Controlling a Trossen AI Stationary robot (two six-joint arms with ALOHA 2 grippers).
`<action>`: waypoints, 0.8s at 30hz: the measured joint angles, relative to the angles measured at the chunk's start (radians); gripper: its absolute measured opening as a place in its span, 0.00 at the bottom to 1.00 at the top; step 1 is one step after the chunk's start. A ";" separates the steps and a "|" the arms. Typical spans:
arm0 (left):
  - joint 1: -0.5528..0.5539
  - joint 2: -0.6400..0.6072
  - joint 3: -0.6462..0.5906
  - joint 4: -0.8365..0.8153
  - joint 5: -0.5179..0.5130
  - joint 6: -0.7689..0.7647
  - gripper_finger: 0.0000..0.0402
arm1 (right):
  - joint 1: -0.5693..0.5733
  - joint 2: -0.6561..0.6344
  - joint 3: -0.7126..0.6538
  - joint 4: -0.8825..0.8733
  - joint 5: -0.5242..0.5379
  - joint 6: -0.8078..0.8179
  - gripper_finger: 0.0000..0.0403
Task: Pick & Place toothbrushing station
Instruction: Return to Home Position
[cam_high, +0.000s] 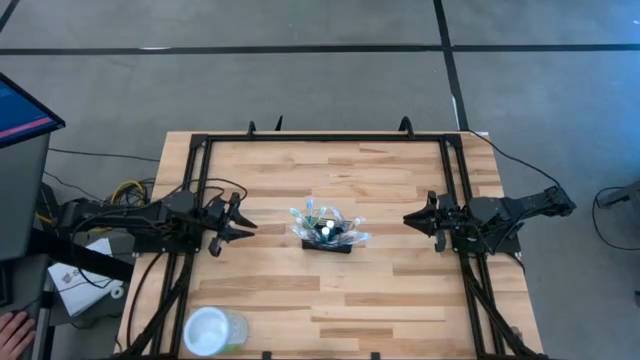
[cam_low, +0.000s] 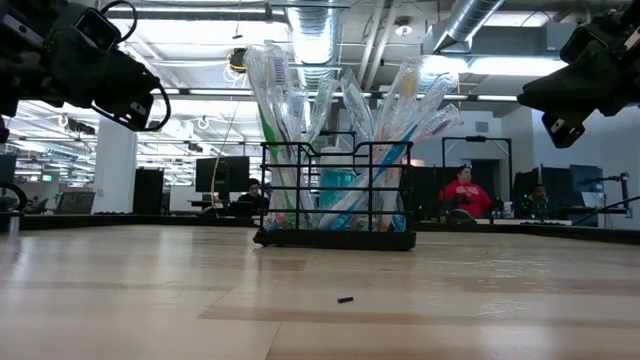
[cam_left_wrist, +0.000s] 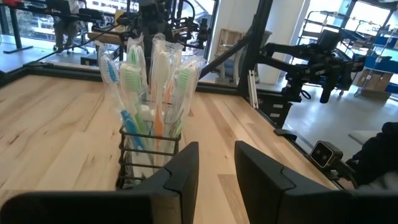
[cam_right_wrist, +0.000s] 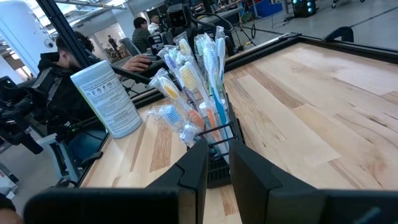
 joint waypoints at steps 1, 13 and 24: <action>0.000 0.001 0.000 0.000 0.000 0.000 0.25 | 0.000 0.000 0.000 0.000 0.000 0.000 0.15; 0.000 0.001 0.000 0.004 0.000 0.000 0.25 | 0.000 0.000 0.000 0.000 0.000 0.000 0.15; 0.000 0.001 0.000 0.012 0.000 0.000 0.25 | 0.000 0.000 0.000 0.000 0.000 0.000 0.15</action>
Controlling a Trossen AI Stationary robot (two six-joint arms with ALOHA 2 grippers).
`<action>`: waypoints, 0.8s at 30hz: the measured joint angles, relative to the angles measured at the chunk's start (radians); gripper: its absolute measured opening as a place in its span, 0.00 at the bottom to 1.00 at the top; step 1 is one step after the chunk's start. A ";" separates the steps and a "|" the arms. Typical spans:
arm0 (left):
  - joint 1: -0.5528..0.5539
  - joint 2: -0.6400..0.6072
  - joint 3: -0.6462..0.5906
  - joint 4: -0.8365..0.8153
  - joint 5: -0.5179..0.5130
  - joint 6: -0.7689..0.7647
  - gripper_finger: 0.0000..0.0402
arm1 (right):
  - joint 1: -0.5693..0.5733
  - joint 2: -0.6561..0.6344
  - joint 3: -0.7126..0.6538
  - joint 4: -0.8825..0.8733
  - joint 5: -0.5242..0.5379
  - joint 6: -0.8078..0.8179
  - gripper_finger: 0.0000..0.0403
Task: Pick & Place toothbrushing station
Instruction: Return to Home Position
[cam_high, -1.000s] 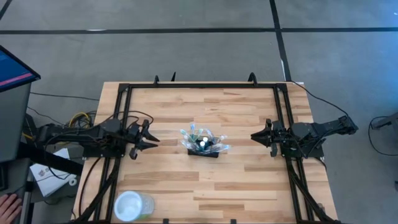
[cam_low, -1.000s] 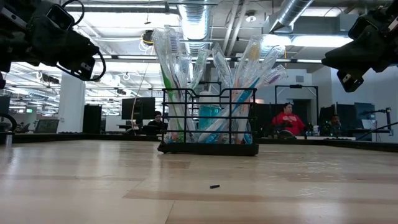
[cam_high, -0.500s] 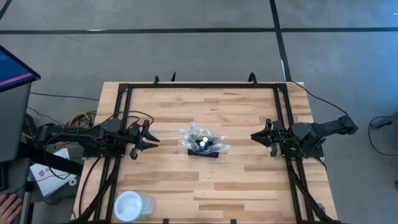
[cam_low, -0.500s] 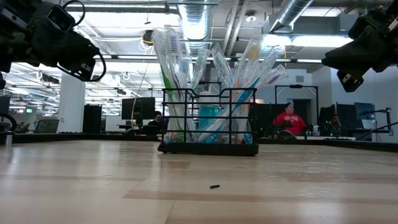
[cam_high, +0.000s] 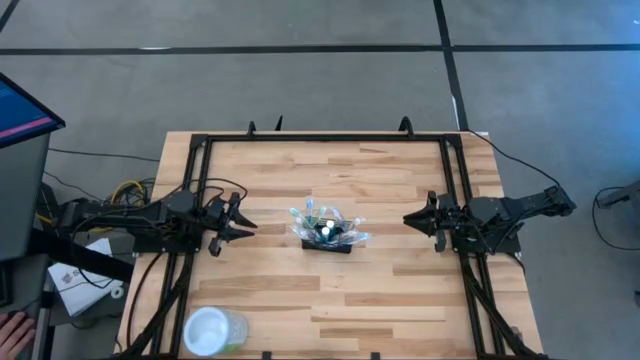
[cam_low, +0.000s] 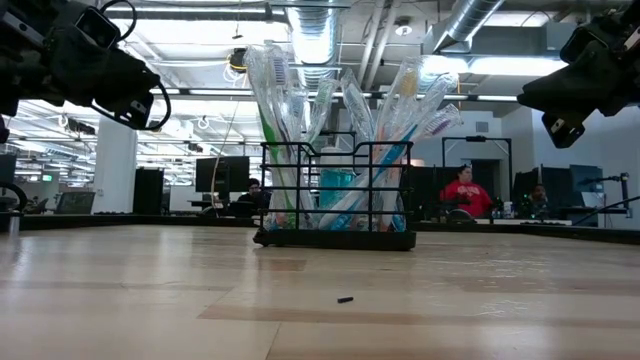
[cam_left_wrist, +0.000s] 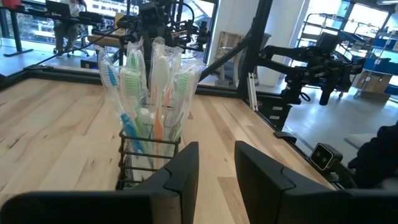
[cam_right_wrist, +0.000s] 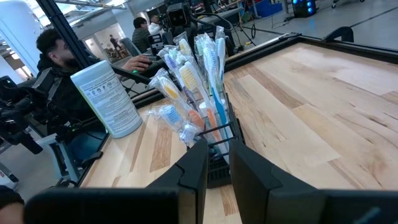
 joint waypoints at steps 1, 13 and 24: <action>0.000 0.000 0.000 0.001 0.000 0.000 0.25 | 0.000 0.000 0.000 0.000 0.000 0.000 0.15; 0.000 0.000 0.000 0.007 0.000 0.000 0.25 | 0.000 0.000 0.000 0.000 0.000 0.000 0.15; 0.000 0.000 0.000 0.009 0.000 0.000 0.25 | 0.000 0.000 0.000 0.000 0.000 0.000 0.15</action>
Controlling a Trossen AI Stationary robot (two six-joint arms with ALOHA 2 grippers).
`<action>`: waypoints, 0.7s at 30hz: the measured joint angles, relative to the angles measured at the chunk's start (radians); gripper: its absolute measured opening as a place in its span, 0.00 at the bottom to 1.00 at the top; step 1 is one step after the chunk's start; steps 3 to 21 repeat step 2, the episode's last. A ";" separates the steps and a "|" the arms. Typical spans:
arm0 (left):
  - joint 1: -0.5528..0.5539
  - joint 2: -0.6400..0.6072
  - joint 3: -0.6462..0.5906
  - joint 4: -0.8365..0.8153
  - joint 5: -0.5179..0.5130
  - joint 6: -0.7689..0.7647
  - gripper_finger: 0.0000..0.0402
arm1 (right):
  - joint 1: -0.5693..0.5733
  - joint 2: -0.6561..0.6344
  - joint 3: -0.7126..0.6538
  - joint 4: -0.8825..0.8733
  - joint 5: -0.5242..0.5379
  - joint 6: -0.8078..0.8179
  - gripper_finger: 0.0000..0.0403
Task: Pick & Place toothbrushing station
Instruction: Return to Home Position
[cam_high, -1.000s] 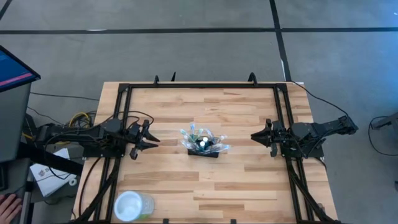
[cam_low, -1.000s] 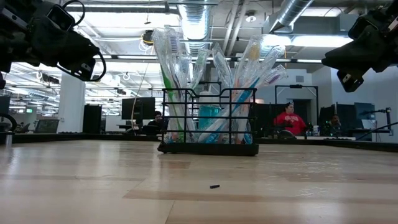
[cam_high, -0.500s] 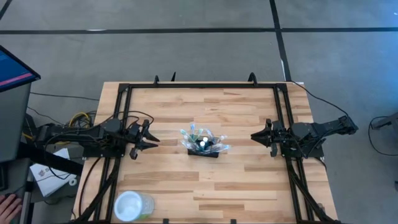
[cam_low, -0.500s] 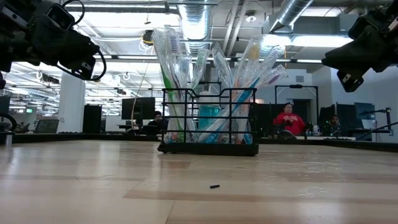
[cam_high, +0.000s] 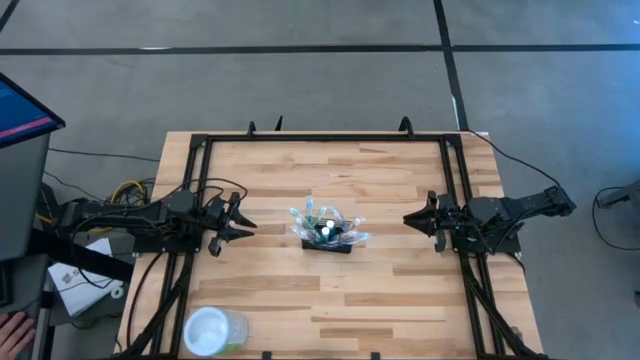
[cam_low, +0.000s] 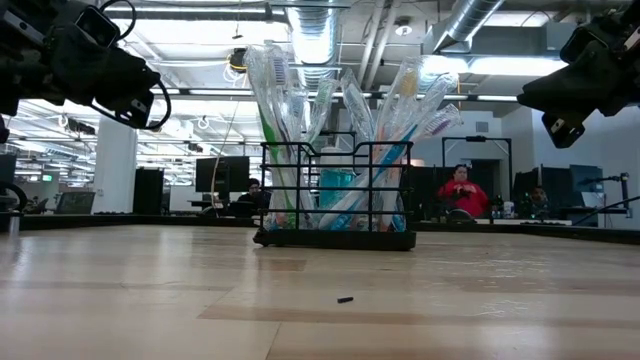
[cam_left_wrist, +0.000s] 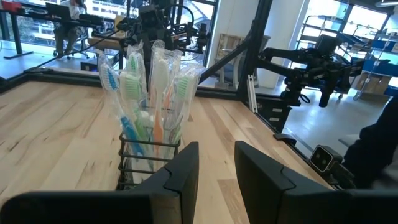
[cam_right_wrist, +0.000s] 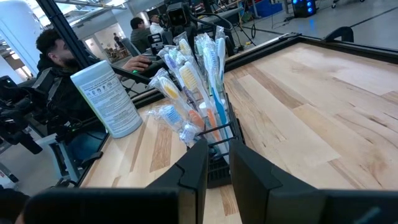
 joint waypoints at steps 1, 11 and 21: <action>0.000 0.000 0.000 0.000 0.000 0.000 0.25 | 0.000 0.000 0.000 0.000 0.000 0.000 0.15; 0.000 0.000 0.000 0.001 0.000 0.000 0.25 | 0.000 0.000 0.000 0.000 0.000 0.000 0.15; 0.000 0.000 0.000 0.001 0.000 0.000 0.25 | 0.000 0.000 0.000 0.000 0.000 0.000 0.15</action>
